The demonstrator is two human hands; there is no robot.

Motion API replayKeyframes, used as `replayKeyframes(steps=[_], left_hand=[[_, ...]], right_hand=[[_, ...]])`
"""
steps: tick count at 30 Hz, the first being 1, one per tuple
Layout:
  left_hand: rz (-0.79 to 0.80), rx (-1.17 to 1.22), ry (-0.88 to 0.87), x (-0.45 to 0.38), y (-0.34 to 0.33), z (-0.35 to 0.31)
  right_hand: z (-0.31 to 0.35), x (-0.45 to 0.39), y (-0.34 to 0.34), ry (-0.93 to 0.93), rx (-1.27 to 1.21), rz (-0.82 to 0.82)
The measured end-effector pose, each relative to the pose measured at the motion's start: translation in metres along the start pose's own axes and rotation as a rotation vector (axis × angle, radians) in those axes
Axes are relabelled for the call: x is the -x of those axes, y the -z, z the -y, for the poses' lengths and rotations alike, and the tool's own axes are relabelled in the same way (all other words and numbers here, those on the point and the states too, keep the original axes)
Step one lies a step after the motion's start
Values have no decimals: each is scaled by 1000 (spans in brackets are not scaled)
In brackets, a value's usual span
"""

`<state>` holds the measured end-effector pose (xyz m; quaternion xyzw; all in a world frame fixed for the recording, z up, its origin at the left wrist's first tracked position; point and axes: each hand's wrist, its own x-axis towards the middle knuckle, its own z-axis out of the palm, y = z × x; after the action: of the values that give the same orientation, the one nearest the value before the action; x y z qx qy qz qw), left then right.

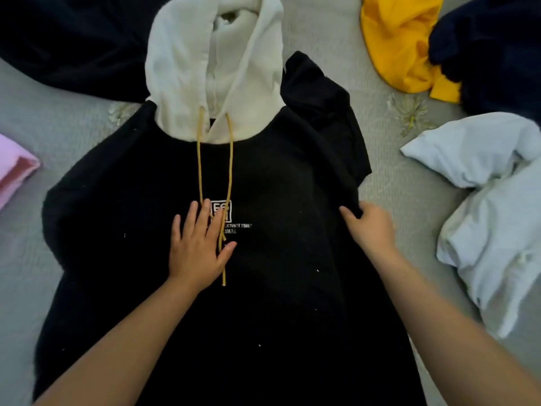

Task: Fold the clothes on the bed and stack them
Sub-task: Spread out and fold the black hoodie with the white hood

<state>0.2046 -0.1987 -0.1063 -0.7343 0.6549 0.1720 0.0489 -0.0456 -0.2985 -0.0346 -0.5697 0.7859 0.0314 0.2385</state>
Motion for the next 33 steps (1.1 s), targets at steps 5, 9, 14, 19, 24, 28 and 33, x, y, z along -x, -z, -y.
replayKeyframes(steps=[5, 9, 14, 19, 24, 28, 33], left_hand=[[-63, 103, -54, -5, 27, -27], [-226, 98, -249, -27, 43, -65], [-35, 6, -156, -58, 33, -87], [2, -34, -119, -63, 9, -81], [-82, 9, -124, -62, 2, -83], [-52, -29, -111, -61, 4, -87], [48, -59, -97, -61, 19, -90]], right_hand=[[-4, -24, 66, 85, 101, -406], [-7, -64, 104, 163, 245, -480], [-16, -84, 86, 67, 314, -274], [-74, -23, 46, -39, 168, -253], [-133, 50, 1, -257, 233, 51], [-135, 51, -4, -277, 30, -62], [-122, 36, 35, -363, -241, -421]])
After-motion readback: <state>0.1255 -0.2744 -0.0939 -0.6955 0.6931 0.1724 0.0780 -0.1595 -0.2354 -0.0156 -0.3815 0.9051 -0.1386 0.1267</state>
